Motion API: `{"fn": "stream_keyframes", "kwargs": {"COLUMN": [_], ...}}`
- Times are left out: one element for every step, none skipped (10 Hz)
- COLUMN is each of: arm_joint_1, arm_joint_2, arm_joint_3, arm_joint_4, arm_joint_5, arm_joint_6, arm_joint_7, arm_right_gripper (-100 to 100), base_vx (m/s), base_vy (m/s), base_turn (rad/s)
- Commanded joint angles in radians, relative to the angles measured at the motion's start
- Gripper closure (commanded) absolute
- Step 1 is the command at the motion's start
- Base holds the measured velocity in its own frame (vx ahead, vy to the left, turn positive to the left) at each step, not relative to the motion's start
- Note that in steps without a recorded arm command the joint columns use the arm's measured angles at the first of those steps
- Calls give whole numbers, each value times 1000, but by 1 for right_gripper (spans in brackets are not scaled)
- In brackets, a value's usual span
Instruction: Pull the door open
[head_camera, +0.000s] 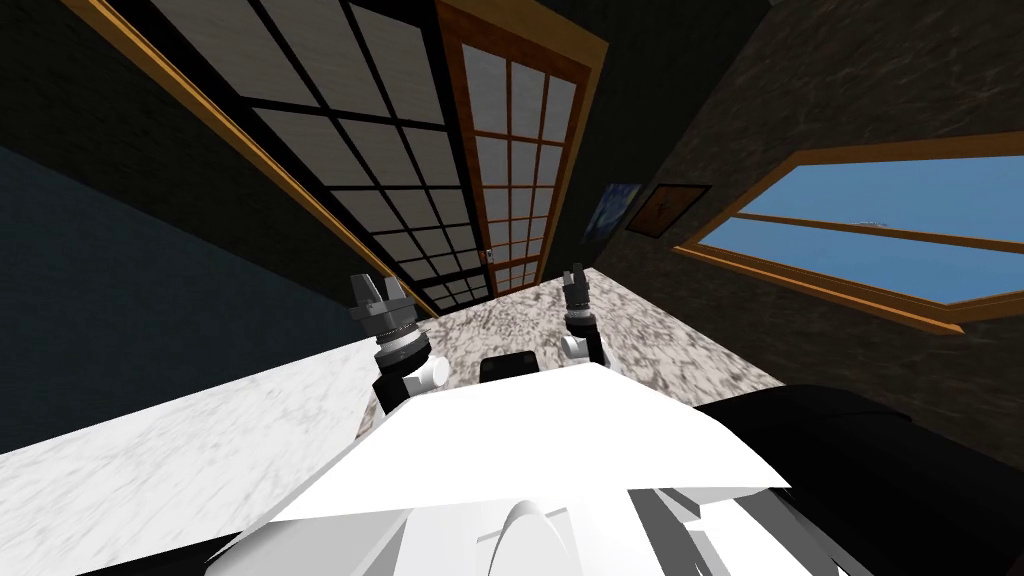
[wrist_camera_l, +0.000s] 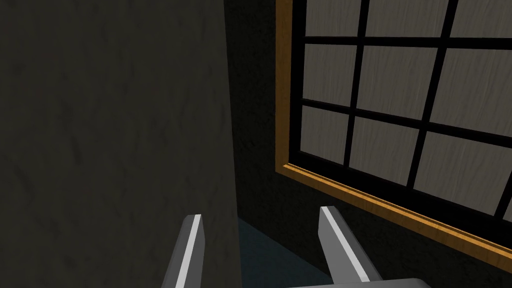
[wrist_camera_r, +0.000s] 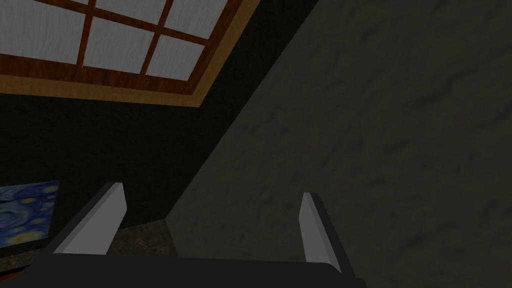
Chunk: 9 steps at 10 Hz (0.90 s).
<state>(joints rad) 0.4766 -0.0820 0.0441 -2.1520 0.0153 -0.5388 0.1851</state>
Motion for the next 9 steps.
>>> {"fn": "stream_keyframes", "kwargs": {"arm_joint_1": [-4,-7,-9,-12,-15,-18,-21,-25,-28], "arm_joint_2": [-1,-3,-6,-8,-10,-12,-15,-17,-19], "arm_joint_3": [2,2,2,1,1,1,0,0,-1], "arm_joint_4": [32,50,69,88,107,127,147,168,189], "arm_joint_5": [-3,-6,-9,-12,-15,-18,-21,-24,-28], "arm_joint_6": [-11,-15,-20,-25,-29,-34,-39,-44,-50], "arm_joint_7": [37,58,79,100,122,144,168,191,215], "arm_right_gripper": [-100,-100,-100,-100,-100,-100,-100,-100,-100], "base_vx": [103,95,102,106,122,113,97,89,96], "base_vy": [28,31,37,43,31,31,38,32,31], "base_turn": [55,68,62,75,67,63,56,62,82]}}
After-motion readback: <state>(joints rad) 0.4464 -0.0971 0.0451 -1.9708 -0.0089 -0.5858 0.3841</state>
